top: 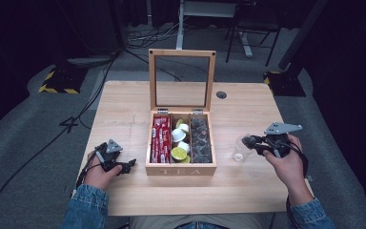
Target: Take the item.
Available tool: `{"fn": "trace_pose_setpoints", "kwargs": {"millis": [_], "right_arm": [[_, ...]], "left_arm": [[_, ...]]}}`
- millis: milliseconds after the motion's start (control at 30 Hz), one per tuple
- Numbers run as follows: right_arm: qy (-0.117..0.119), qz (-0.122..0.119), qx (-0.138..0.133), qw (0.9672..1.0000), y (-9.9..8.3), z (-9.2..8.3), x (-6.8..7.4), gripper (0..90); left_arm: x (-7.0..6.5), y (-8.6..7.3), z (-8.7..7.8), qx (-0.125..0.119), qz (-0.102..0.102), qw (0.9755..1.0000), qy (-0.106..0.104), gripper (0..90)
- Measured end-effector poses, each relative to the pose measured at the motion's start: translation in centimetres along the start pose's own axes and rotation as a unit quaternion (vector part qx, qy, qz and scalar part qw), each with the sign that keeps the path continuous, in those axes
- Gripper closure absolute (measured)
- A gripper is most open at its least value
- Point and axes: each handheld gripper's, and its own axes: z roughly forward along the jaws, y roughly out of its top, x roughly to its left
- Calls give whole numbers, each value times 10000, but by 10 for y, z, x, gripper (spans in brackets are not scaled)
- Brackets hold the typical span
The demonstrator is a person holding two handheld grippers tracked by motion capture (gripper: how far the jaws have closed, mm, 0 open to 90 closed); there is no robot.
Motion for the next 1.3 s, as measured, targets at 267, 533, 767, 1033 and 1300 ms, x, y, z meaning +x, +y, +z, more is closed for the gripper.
{"fn": "trace_pose_setpoints", "kwargs": {"millis": [267,533,767,1033,1300], "right_arm": [[64,-17,184,9998,-3,9,2,690],[115,-52,106,9999,0,11,5,488],[95,84,-38,9999,0,9,4,434],[19,212,-211,9996,0,1,0,379],[83,290,-376,9988,7,-3,-3,339]], "left_arm": [[0,0,0,2,3,10000,-1,162],[0,0,0,-3,4,10000,1,162],[0,1,1,14,-13,10000,-14,161],[0,2,2,1,-11,10000,-3,161],[0,2,2,6,-9,10000,-14,161]]}}
